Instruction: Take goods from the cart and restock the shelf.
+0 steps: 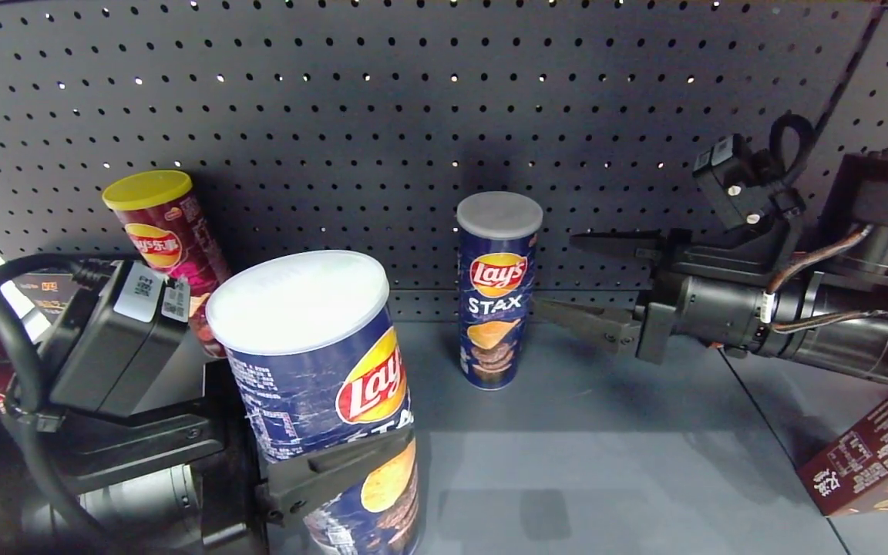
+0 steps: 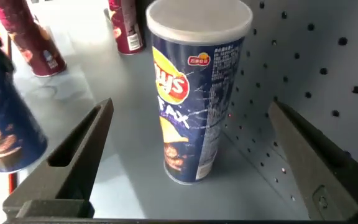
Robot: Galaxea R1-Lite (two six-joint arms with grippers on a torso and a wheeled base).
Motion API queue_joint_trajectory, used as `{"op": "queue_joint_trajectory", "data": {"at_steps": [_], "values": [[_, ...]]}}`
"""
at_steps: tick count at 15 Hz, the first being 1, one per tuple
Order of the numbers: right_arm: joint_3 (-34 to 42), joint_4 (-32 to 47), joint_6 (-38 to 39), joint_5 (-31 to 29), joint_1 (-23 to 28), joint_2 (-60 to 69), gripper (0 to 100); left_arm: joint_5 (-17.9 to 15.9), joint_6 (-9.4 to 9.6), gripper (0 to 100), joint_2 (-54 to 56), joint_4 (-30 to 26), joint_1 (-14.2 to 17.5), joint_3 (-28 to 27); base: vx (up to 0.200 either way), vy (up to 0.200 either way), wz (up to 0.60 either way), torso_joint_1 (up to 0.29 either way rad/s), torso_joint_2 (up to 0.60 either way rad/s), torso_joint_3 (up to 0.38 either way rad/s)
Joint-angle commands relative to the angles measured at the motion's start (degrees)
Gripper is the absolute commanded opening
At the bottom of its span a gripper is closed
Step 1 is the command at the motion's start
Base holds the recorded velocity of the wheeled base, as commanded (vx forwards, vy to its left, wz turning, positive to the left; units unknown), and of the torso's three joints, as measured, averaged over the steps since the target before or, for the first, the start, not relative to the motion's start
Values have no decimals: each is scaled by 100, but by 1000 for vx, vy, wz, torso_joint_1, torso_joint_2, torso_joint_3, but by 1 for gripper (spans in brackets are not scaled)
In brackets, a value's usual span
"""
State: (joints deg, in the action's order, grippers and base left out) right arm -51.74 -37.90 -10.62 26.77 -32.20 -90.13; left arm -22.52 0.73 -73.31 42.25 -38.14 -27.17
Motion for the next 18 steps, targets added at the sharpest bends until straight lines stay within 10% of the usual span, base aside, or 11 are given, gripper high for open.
{"op": "queue_joint_trajectory", "data": {"at_steps": [1,18], "values": [[6,-51,7,4,3,-163,100,2,-3,0,1,2,0,1,0,0,0,0,0,0],[-21,-534,-2,628,258,-1218,100,-7,-3,0,10,2,44,-16,0,0,0,0,0,0]]}}
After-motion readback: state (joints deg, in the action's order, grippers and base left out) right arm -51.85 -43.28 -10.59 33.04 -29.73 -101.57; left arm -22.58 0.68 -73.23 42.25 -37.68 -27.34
